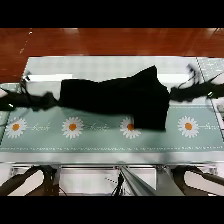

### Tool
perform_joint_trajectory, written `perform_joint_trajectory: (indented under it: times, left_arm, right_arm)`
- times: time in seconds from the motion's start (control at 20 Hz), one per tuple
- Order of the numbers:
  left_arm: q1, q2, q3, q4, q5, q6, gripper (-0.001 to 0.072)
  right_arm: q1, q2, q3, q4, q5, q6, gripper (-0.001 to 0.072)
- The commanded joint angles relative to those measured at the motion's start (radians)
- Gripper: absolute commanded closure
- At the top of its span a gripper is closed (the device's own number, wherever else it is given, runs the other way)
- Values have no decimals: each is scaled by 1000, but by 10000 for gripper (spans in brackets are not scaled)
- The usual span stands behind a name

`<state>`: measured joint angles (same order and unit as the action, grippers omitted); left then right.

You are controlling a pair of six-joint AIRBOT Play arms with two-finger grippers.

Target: Fold the shirts.

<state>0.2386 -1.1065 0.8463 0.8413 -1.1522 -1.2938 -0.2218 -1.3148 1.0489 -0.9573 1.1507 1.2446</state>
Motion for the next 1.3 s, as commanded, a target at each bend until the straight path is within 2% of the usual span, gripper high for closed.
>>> perform_joint_trajectory:
  times: [0.0,0.1,0.3,0.4,0.5,0.6,0.75,0.9,1.1,1.25]
  left_arm:
    - [0,158,267,-67,-37,0,683]
    - [0,255,468,-79,-15,-1,683]
    - [0,394,841,-79,49,-1,683]
    - [0,433,978,-48,53,-3,683]
    - [0,466,1078,58,35,-82,683]
    - [0,489,1144,194,-33,-137,684]
    - [0,498,1191,344,-228,-185,684]
    - [0,474,1189,348,-459,-220,684]
    - [0,391,1187,337,-689,-230,684]
    - [0,336,1101,329,-688,-234,683]
  right_arm:
    - [5,214,223,43,2,-61,684]
    - [5,348,365,44,-71,-57,684]
    - [5,571,599,38,-308,-18,684]
    - [5,637,674,-19,-343,51,685]
    - [5,674,742,-138,-306,174,685]
    - [5,692,805,-244,-220,250,685]
    - [5,693,872,-329,-41,275,685]
    - [5,684,876,-396,166,309,685]
    - [5,609,876,-379,443,327,685]
    - [5,478,875,-414,581,296,685]
